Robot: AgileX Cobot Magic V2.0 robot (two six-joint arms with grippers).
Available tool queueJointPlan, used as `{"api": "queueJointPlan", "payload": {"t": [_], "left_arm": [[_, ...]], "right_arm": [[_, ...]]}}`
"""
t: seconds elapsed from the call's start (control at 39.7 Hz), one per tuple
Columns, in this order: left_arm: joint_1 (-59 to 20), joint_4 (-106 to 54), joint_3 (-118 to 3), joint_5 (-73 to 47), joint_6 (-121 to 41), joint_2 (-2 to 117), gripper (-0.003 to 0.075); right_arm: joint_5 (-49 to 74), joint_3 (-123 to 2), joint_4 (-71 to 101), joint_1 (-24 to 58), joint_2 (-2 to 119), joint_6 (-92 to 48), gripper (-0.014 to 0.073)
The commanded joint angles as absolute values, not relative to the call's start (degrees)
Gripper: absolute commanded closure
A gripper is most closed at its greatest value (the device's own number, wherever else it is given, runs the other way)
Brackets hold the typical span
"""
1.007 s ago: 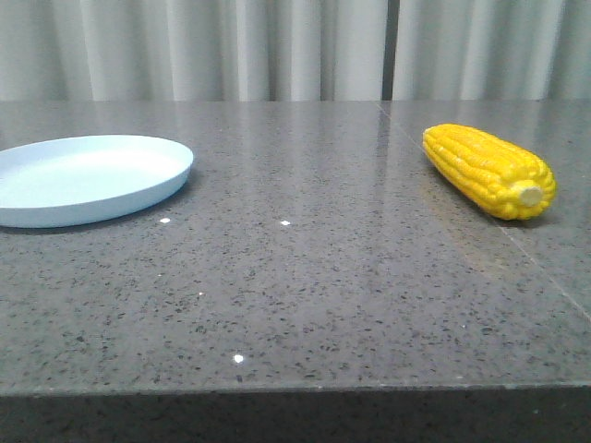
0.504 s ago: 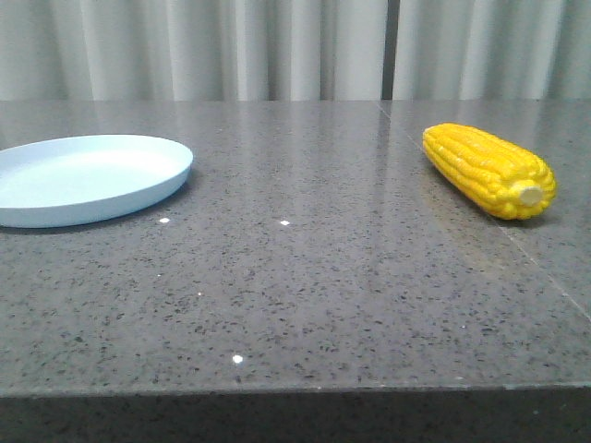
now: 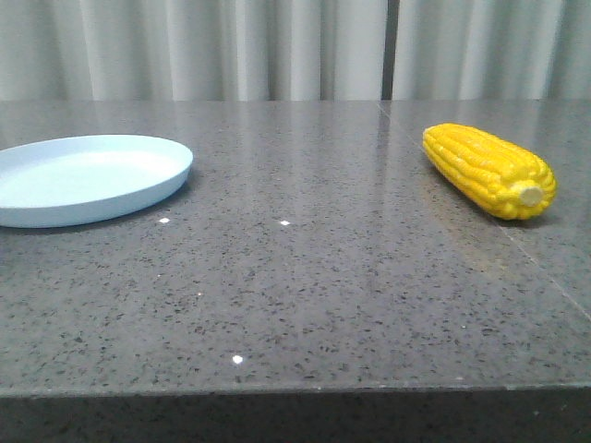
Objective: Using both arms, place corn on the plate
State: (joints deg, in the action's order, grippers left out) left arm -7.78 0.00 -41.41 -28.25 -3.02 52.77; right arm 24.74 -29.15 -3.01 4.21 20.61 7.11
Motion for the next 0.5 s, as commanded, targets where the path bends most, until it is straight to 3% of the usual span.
{"api": "queueJointPlan", "payload": {"t": [0.0,0.28,0.48], "left_arm": [[-8.4,-0.7,-49.1,-30.4,-3.1,59.1,0.0212],[-8.4,-0.7,-66.5,-47.0,-2.5,77.5,0.0227],[-8.4,-0.7,-73.0,-51.3,-2.5,87.0,0.0228]], "right_arm": [[20.4,-31.2,-3.3,4.0,21.5,6.8,-0.0052],[20.4,-31.2,-3.3,4.0,21.5,6.8,-0.0052],[20.4,-31.2,-3.3,4.0,21.5,6.8,-0.0052]]}}
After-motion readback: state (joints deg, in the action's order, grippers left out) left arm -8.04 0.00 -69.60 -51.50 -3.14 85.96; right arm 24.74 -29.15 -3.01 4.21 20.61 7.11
